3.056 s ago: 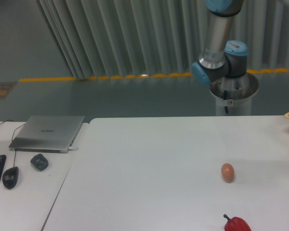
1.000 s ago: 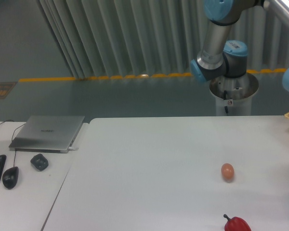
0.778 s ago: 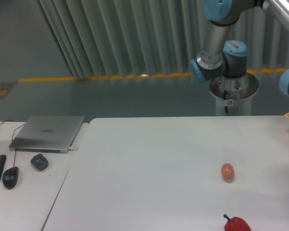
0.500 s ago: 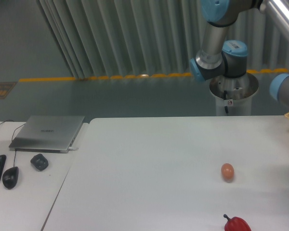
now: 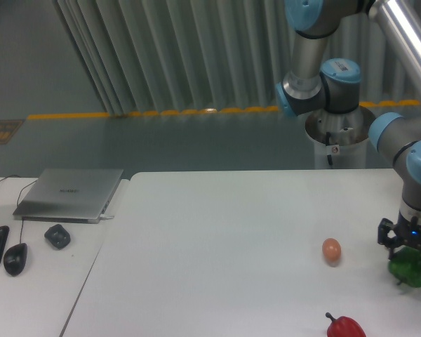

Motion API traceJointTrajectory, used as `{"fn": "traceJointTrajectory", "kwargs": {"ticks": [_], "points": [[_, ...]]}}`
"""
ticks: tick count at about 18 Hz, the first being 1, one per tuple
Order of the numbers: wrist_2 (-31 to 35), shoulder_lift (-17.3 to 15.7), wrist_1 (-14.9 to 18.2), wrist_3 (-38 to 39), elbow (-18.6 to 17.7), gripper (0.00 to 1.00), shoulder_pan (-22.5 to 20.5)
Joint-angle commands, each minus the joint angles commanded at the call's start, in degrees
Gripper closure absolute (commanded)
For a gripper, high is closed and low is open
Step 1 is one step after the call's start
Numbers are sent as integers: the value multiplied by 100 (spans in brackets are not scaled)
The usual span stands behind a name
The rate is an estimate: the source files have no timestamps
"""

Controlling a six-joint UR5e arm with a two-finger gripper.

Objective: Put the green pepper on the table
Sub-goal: 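Lower the held green pepper onto the table surface, then open the gripper and lift it off the green pepper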

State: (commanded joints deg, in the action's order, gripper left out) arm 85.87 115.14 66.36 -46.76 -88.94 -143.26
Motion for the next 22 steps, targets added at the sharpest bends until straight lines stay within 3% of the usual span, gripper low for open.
{"fn": "traceJointTrajectory", "kwargs": {"ticks": [1, 2, 4, 11, 15, 19, 22], "points": [[9, 0, 0, 0, 0, 56, 9], [9, -9, 0, -9, 0, 45, 9], [18, 0, -9, -26, 0, 2, 9], [79, -35, -9, -53, 17, 0, -9], [324, -246, -44, -298, 149, 0, -44], [387, -386, 254, -702, 237, 0, -211], [395, -562, 492, -1597, 229, 0, -316]]}}
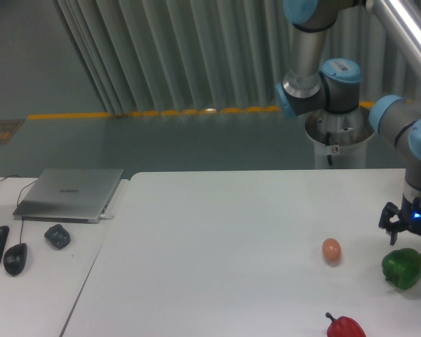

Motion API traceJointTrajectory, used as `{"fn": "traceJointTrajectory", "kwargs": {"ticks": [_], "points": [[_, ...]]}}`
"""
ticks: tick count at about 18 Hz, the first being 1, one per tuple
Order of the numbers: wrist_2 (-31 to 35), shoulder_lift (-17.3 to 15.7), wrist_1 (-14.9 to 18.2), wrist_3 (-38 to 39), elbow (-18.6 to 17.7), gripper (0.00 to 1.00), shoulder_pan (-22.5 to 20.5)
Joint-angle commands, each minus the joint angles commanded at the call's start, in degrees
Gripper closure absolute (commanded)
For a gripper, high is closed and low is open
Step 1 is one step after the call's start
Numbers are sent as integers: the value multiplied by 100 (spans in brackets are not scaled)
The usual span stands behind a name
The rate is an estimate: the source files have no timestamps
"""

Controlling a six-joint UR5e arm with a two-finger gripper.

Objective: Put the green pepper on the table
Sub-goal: 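Open the gripper and lift it off the green pepper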

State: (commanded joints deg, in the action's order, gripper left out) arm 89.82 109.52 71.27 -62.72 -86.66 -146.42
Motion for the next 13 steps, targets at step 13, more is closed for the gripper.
{"fn": "traceJointTrajectory", "kwargs": {"ticks": [13], "points": [[150, -194, 168, -1902, -53, 0, -484]]}}
